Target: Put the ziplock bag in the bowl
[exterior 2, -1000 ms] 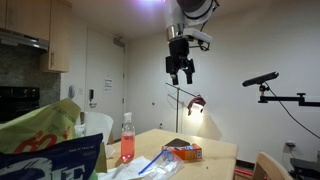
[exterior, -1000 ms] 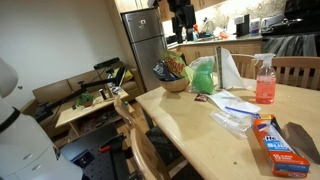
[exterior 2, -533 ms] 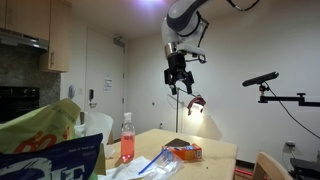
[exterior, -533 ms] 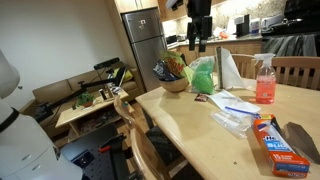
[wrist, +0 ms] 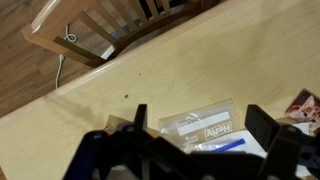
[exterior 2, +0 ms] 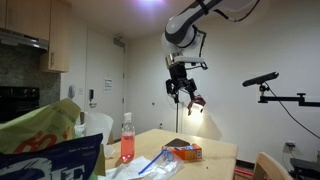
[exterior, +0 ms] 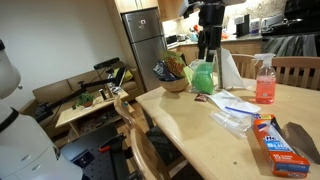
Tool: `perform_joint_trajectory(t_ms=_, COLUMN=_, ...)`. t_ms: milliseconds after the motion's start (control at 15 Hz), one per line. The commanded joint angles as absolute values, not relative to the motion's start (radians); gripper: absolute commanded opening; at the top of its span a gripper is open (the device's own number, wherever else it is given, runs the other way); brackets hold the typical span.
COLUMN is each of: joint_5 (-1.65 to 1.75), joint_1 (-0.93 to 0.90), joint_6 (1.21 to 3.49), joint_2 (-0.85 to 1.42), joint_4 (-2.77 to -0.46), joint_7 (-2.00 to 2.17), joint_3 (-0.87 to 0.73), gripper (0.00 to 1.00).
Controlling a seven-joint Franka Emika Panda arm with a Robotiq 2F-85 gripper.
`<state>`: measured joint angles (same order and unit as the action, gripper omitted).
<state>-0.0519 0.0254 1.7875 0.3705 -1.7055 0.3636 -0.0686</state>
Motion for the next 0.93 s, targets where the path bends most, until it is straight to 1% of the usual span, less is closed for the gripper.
perform_joint_trajectory(t_ms=0, joint_5=-0.048, joint_1=0.021, joint_6=1.758, joint_2=0.377, joint_4=-1.689, joint_7=0.326, joint_3=-0.066, gripper=1.0)
perform_joint_trajectory(t_ms=267, joint_5=-0.151, joint_1=0.052, joint_6=1.774, joint_2=0.46, joint_4=-1.64, joint_7=0.362, joint_3=-0.071, gripper=1.0)
perform_joint_trajectory(t_ms=467, joint_5=-0.199, joint_1=0.069, joint_6=1.843, joint_2=0.527, joint_4=-1.636, joint_7=0.4, joint_3=-0.093, gripper=1.0)
perform_joint_trajectory(t_ms=733, joint_5=-0.239, joint_1=0.095, joint_6=1.882, joint_2=0.627, joint_4=-1.616, joint_7=0.442, joint_3=-0.116, gripper=1.0)
perform_joint_trajectory(t_ms=867, joint_5=-0.25, joint_1=0.092, joint_6=1.95, joint_2=0.657, joint_4=-1.627, joint_7=0.496, joint_3=-0.132, gripper=1.0)
